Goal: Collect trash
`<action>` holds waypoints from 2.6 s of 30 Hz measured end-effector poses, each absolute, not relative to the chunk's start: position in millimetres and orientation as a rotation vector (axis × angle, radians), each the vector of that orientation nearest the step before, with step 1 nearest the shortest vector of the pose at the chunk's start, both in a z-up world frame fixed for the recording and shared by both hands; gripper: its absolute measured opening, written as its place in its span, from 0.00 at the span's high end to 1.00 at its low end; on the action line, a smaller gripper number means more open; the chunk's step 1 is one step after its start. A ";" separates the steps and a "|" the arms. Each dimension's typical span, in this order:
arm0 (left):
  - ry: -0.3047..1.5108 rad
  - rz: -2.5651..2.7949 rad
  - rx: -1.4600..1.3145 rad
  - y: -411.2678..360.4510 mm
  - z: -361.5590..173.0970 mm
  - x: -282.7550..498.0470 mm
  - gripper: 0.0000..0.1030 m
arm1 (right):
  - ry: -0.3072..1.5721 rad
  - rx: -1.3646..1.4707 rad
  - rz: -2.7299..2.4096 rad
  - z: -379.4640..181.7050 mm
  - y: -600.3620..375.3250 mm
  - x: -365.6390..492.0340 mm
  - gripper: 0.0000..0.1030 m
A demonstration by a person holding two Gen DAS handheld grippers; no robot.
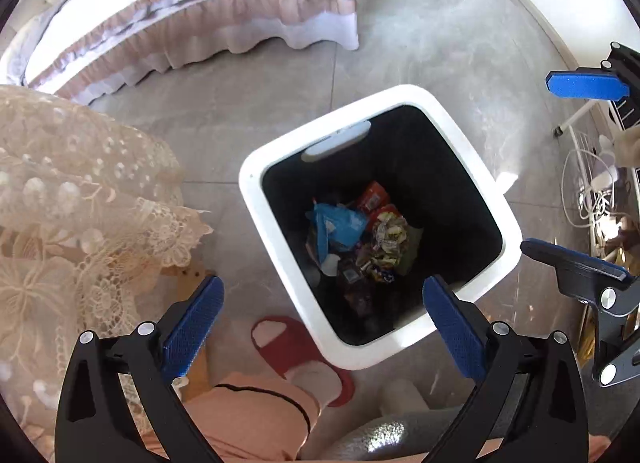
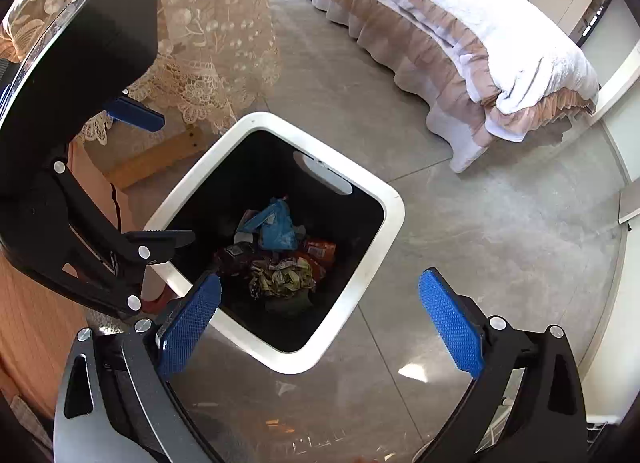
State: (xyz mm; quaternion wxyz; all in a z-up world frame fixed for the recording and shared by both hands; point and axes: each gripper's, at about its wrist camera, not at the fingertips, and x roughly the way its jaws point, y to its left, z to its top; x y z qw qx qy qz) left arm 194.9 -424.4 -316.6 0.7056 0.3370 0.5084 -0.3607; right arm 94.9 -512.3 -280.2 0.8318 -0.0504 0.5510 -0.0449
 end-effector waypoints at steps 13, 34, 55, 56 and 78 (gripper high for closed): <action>0.866 -0.531 0.386 -328.1 -187.4 197.7 0.05 | 0.787 -0.125 -0.262 -169.9 -462.5 89.9 0.04; 0.508 0.071 -0.114 -70.5 -73.9 149.4 0.05 | 0.335 -0.030 -0.176 -61.3 -268.5 98.3 0.04; 0.367 0.260 -0.127 -21.7 -50.7 102.1 0.05 | 0.352 0.049 -0.050 -39.7 -200.0 88.6 0.04; 0.368 0.254 -0.126 -21.9 -50.6 102.0 0.05 | 0.348 0.047 -0.052 -38.7 -199.5 87.0 0.04; 0.348 0.299 -0.093 -33.5 -38.7 87.1 0.05 | 0.361 0.092 -0.029 -40.0 -213.1 86.2 0.04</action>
